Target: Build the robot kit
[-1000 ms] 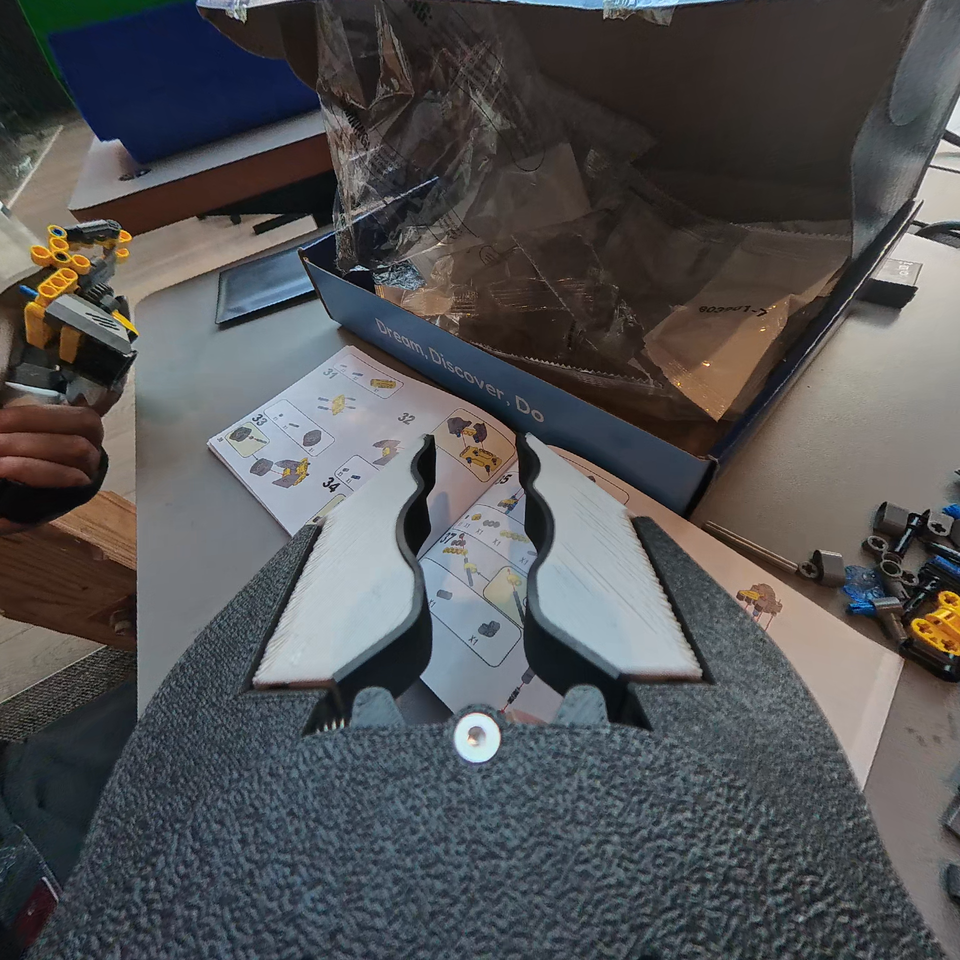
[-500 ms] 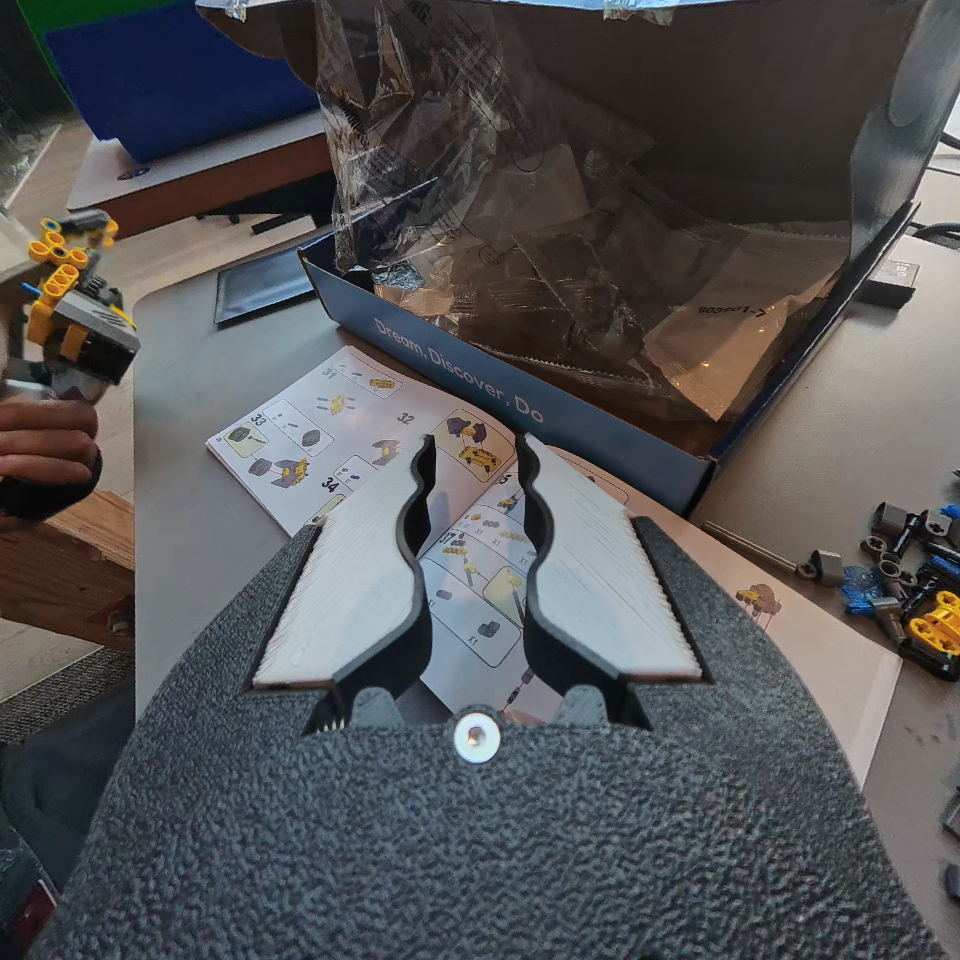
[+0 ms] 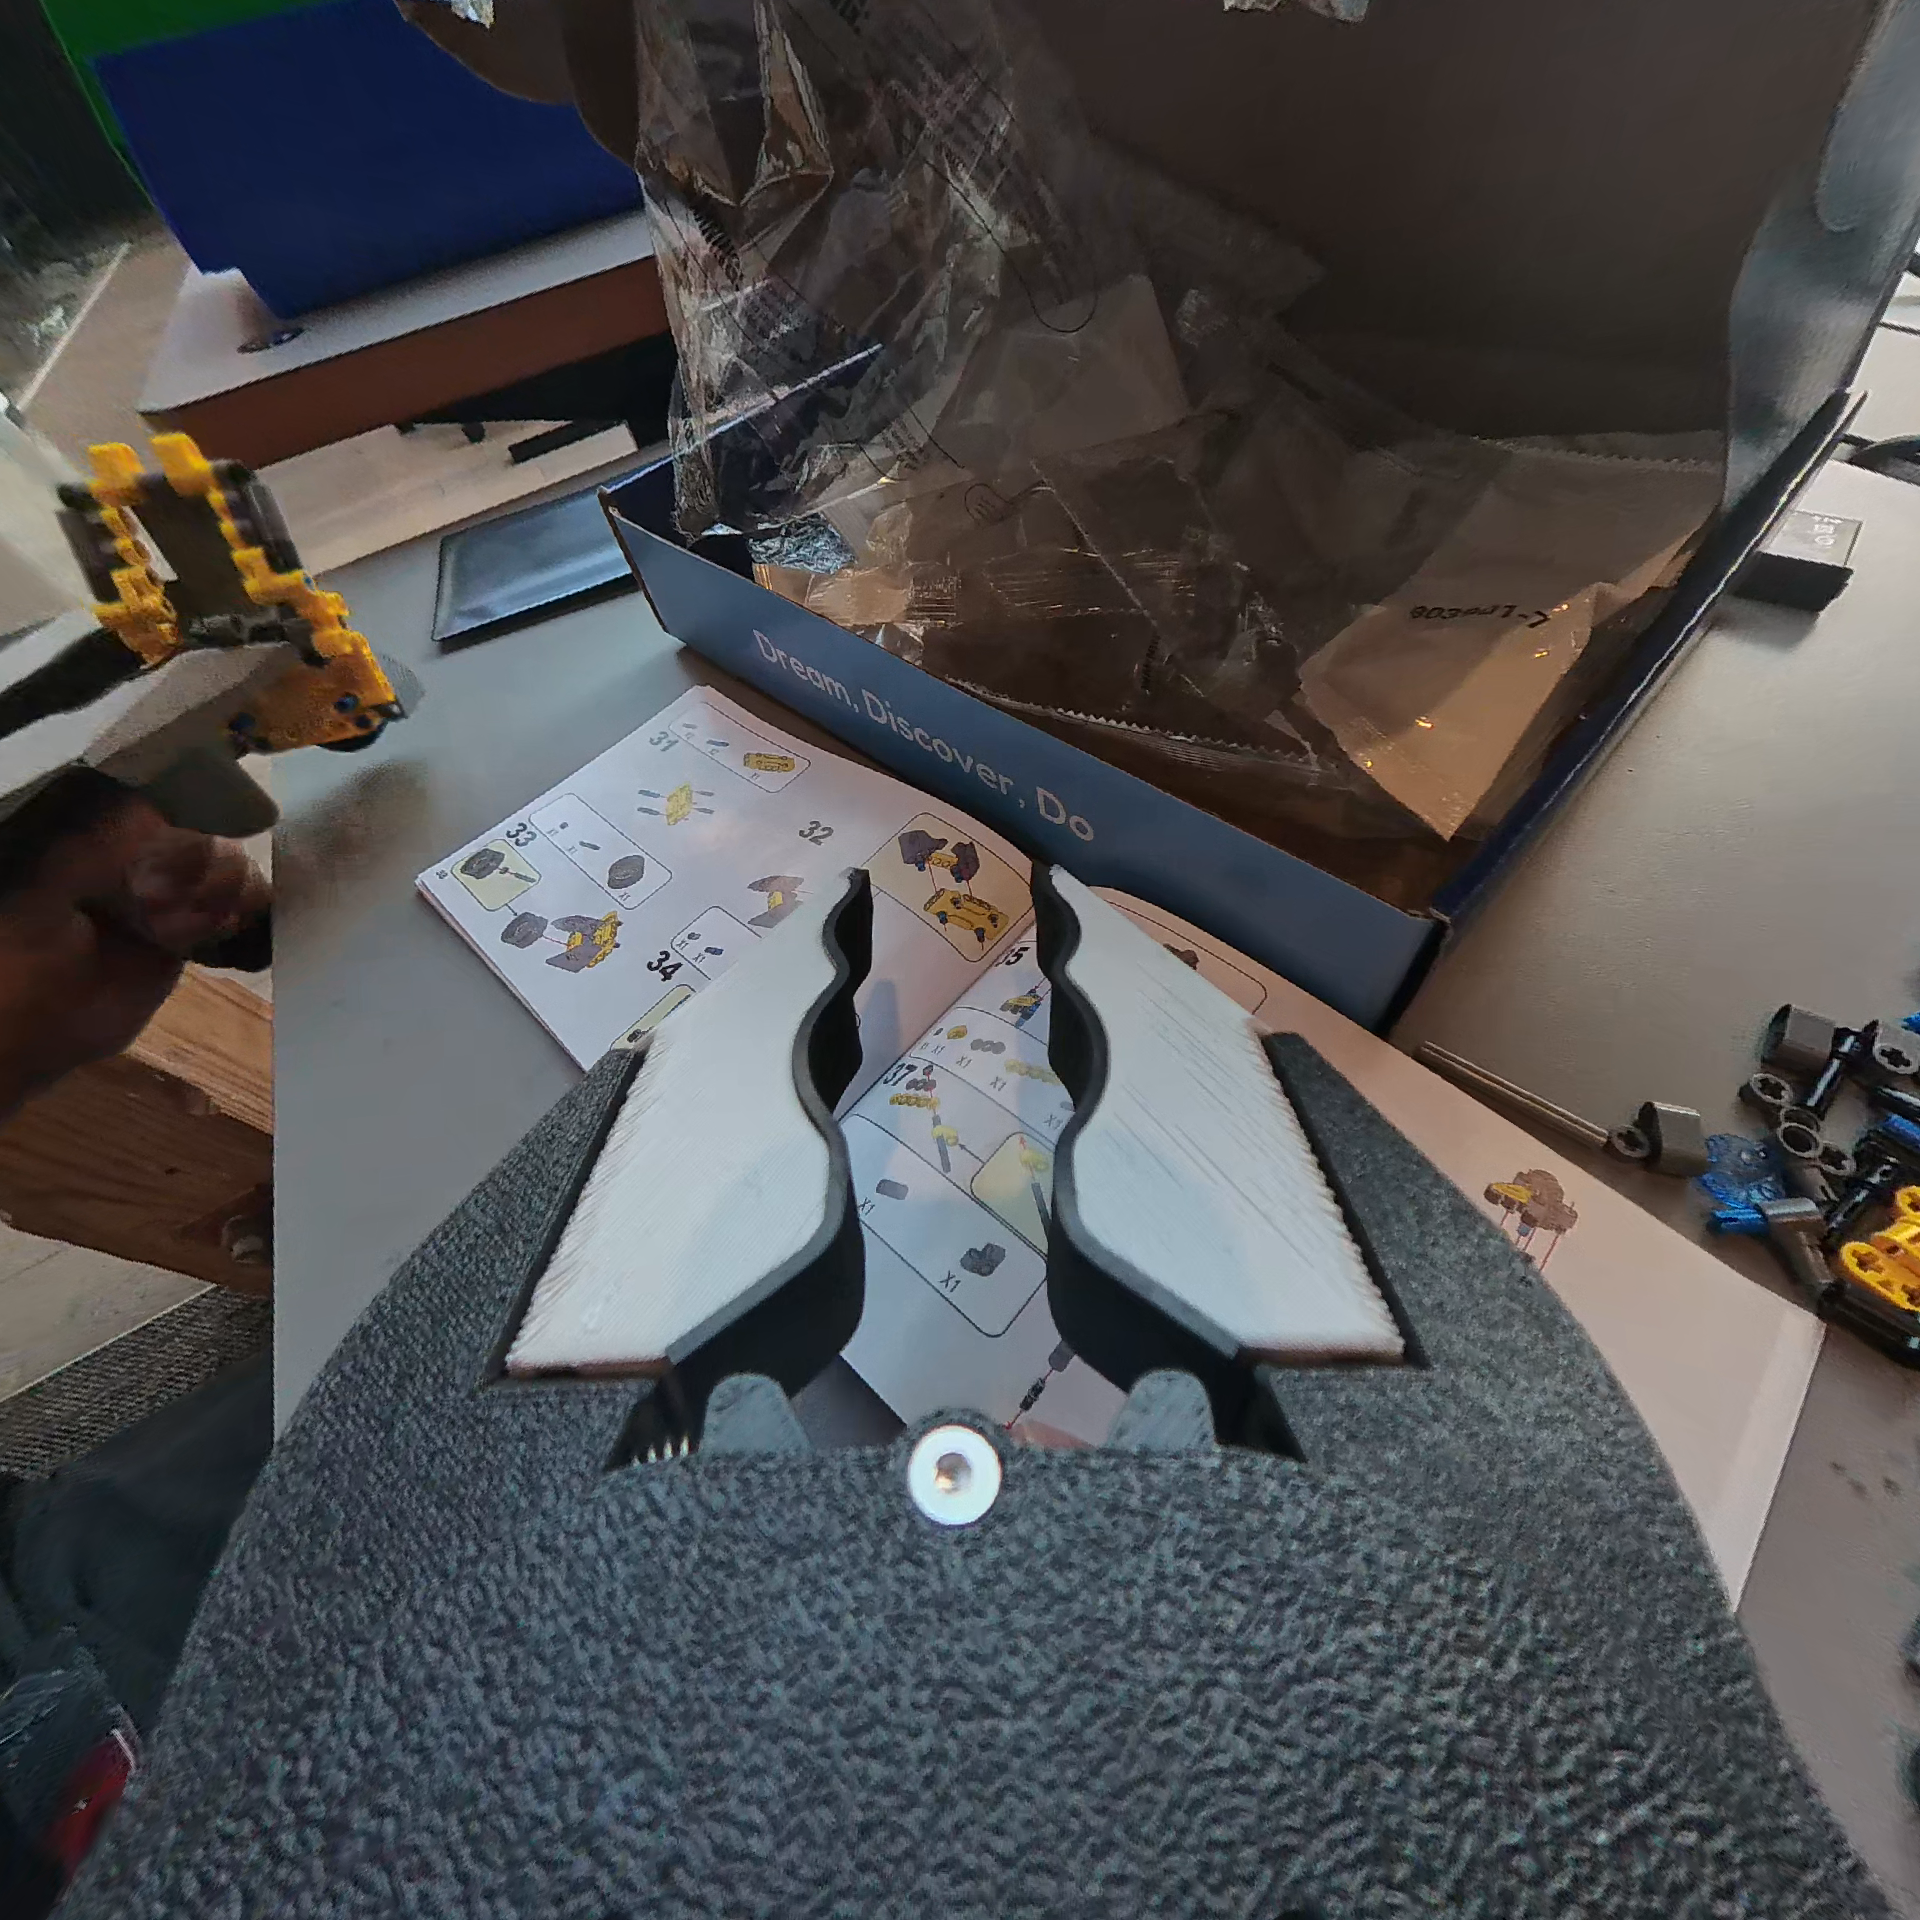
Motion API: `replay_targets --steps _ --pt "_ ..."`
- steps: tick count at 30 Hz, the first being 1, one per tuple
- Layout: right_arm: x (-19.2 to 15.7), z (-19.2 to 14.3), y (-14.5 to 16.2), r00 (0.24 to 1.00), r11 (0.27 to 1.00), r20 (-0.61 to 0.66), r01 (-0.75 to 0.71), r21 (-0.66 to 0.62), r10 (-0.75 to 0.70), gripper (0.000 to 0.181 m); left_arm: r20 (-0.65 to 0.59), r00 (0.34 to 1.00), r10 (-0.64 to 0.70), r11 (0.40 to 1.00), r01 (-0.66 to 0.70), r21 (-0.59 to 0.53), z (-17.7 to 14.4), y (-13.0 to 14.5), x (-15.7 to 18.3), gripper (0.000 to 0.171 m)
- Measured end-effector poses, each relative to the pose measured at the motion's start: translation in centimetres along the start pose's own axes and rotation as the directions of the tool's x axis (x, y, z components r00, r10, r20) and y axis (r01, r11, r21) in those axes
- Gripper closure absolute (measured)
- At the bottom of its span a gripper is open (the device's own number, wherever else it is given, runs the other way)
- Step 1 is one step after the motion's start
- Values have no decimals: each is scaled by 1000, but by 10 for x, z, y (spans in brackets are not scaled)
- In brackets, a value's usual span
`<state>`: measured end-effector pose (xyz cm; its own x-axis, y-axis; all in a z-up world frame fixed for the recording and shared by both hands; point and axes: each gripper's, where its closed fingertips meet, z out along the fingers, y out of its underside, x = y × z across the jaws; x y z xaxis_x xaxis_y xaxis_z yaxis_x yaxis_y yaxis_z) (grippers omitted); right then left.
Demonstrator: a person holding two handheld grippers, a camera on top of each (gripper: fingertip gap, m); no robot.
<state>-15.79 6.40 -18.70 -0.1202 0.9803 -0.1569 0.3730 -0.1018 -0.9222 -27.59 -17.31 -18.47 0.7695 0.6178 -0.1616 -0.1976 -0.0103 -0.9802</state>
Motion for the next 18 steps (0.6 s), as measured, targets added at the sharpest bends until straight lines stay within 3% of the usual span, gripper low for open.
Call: replay_targets --steps 9,18 --pt "-3 3 3 1000 1000 10 3 -13 -3 150 69 991 110 994 -112 19 -1 8 -1 141" --pt "-2 3 3 1000 1000 7 4 -16 -4 150 72 992 102 995 -103 10 -2 9 0 141"
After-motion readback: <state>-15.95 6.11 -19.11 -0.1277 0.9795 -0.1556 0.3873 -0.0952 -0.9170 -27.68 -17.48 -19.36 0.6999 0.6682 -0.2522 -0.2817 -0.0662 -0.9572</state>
